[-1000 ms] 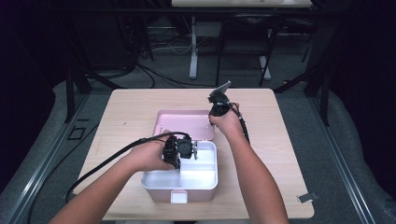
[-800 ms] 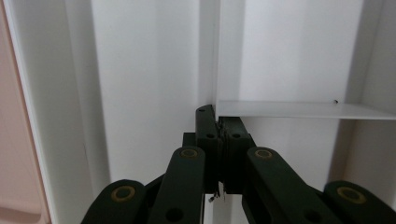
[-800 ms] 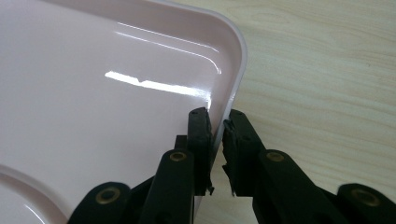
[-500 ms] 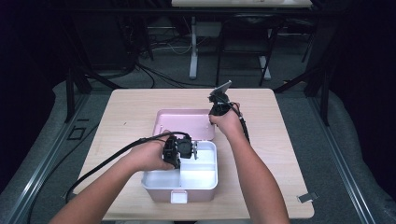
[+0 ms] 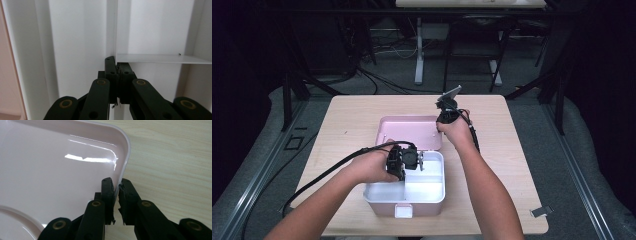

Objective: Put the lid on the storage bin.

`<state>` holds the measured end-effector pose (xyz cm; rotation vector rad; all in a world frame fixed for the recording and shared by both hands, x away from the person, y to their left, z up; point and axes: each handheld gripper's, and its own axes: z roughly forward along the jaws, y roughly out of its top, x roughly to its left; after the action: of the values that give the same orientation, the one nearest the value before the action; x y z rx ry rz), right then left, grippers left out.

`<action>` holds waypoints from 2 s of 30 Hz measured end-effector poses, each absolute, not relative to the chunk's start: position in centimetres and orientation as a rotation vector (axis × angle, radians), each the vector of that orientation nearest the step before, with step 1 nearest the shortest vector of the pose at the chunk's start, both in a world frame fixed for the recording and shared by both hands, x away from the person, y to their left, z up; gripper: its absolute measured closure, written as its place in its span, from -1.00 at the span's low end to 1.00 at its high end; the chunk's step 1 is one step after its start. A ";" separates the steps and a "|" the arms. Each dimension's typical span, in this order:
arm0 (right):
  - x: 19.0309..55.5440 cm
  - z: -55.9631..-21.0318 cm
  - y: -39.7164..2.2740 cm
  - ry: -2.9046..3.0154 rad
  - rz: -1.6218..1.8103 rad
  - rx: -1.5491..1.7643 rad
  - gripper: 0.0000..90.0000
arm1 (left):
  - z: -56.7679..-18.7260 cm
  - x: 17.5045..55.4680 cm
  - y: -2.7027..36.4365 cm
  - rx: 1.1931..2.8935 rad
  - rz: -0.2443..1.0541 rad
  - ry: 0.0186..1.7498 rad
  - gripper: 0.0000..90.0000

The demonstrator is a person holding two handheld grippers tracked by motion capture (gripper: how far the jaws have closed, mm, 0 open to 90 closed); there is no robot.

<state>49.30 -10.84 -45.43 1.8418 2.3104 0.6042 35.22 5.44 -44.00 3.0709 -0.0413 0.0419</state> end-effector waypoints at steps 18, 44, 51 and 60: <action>47.5 -42.7 -11.4 2.212 0.760 1.814 0.91 | -44.0 35.3 5.4 3.069 0.038 -0.042 0.96; 43.9 -39.8 -11.9 2.149 0.908 1.656 0.93 | -44.0 35.1 5.5 3.069 0.057 -0.044 0.96; 42.9 -39.5 -12.2 2.131 0.957 1.626 0.94 | -44.0 34.4 5.4 3.072 0.137 -0.046 0.93; 42.0 -39.2 -12.3 2.111 0.987 1.595 0.94 | -44.0 34.2 5.8 3.051 0.186 -0.015 0.82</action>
<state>42.03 -12.27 -39.16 1.5946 2.1112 0.9868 34.21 5.83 -43.96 3.0513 -0.0149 0.1857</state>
